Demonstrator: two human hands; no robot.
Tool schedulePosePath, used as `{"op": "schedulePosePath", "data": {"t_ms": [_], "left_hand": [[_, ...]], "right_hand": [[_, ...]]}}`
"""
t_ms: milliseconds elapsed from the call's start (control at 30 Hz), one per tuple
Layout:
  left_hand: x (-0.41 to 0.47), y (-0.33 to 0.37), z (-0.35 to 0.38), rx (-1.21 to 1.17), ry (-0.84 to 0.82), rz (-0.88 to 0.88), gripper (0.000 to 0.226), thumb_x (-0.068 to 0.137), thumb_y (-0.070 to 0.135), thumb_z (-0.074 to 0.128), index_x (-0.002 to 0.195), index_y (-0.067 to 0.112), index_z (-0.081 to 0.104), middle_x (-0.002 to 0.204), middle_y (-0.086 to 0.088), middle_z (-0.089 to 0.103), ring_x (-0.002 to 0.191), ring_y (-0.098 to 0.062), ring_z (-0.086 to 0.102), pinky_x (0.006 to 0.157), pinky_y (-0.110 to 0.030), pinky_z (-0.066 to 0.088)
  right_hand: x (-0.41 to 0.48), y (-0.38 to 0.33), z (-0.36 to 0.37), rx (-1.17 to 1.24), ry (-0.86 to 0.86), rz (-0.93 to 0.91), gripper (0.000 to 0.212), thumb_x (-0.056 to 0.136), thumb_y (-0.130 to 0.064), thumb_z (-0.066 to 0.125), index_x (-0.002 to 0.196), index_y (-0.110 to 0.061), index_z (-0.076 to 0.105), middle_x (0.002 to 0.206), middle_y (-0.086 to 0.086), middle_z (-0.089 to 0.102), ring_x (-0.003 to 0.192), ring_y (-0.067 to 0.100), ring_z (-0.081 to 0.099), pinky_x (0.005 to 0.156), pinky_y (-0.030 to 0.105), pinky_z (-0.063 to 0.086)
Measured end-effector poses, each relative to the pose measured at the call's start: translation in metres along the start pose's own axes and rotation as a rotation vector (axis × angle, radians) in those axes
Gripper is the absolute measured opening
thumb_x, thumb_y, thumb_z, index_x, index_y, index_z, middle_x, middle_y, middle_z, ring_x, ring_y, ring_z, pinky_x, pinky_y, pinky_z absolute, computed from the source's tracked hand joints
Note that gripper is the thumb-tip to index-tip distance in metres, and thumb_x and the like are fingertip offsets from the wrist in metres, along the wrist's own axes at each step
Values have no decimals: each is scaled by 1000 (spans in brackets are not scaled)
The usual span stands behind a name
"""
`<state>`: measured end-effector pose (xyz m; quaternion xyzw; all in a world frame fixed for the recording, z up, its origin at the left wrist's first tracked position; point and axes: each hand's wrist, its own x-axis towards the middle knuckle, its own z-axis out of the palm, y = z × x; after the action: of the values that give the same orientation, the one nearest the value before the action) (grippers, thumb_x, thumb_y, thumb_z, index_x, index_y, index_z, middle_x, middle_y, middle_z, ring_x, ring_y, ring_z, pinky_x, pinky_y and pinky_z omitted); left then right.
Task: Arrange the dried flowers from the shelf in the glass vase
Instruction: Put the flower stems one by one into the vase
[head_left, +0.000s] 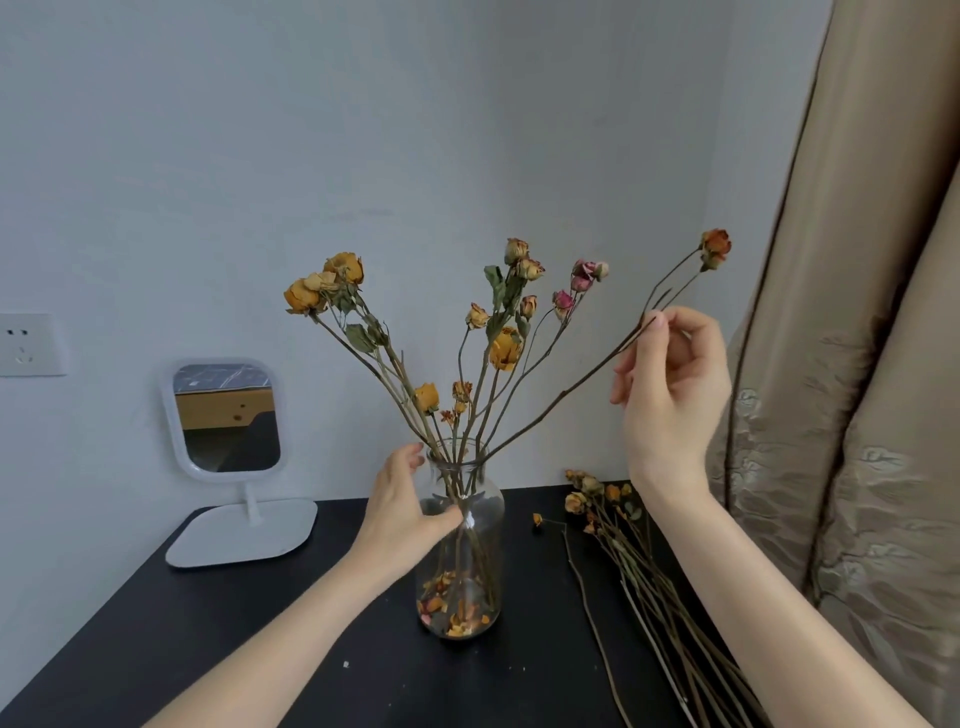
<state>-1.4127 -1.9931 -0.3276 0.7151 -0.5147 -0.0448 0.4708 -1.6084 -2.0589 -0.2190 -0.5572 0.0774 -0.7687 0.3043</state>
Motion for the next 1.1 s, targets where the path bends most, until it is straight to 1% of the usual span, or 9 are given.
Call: {"op": "schedulePosePath", "data": {"t_ms": [167, 267, 333, 467, 567, 667, 767, 967, 1100], "left_hand": [[25, 7, 6, -217, -170, -137, 63, 75, 24, 75, 124, 27, 35, 112, 17, 46, 108, -3, 41, 87, -18, 35], [32, 6, 8, -247, -157, -164, 56, 70, 24, 79, 114, 29, 44, 99, 21, 53, 93, -2, 50, 60, -7, 38], [32, 5, 10, -249, -129, -154, 54, 68, 25, 81, 111, 29, 48, 96, 22, 55, 85, 2, 52, 51, -6, 38], [31, 5, 14, -250, -84, -161, 50, 65, 29, 83, 105, 30, 52, 97, 18, 58, 85, 0, 54, 60, -10, 40], [31, 7, 19, -199, -21, -201, 51, 63, 33, 84, 104, 25, 54, 106, 5, 60, 99, -13, 57, 84, -30, 51], [32, 6, 22, -182, -6, -225, 64, 61, 38, 84, 114, 21, 53, 116, 1, 57, 110, -18, 54, 97, -39, 47], [32, 2, 24, -154, 3, -218, 71, 59, 43, 83, 118, 20, 50, 120, 0, 55, 113, -19, 52, 99, -41, 46], [33, -3, 26, -114, 13, -187, 70, 60, 49, 81, 116, 22, 49, 119, 0, 54, 114, -18, 49, 98, -39, 45], [33, -5, 27, -110, 16, -180, 73, 60, 51, 80, 119, 20, 49, 121, 0, 53, 115, -19, 49, 99, -39, 44]], "right_hand": [[1, 0, 4, -59, -15, -61, 16, 96, -18, 43, 88, -30, 48, 59, -17, 55, 51, 4, 49, 43, 19, 41], [2, 3, 6, -92, -22, -76, 16, 96, -19, 42, 88, -32, 47, 60, -17, 55, 51, 4, 48, 44, 19, 41], [2, 5, 9, -115, -25, -64, 17, 96, -18, 42, 87, -32, 46, 58, -16, 53, 51, 5, 48, 45, 20, 41], [2, 12, 16, -149, -33, -9, 21, 98, -16, 41, 86, -32, 46, 58, -13, 51, 51, 6, 48, 47, 25, 41], [-1, 17, 20, -199, -66, 27, 21, 99, -17, 42, 85, -32, 46, 62, -7, 54, 51, 4, 49, 48, 19, 41], [-5, 23, 21, -227, -111, 126, 19, 98, -19, 46, 83, -30, 48, 63, -4, 59, 47, 3, 52, 44, 14, 41], [-6, 26, 19, -198, -116, 211, 18, 97, -18, 48, 79, -24, 49, 61, -2, 63, 43, 8, 57, 40, 16, 43], [5, 22, 25, -275, -158, 138, 23, 94, -17, 53, 73, -26, 51, 60, -4, 64, 43, 7, 59, 43, 15, 46], [5, 27, 33, -330, -176, 191, 23, 94, -17, 53, 72, -25, 51, 63, -3, 65, 43, 5, 59, 47, 15, 47]]}}
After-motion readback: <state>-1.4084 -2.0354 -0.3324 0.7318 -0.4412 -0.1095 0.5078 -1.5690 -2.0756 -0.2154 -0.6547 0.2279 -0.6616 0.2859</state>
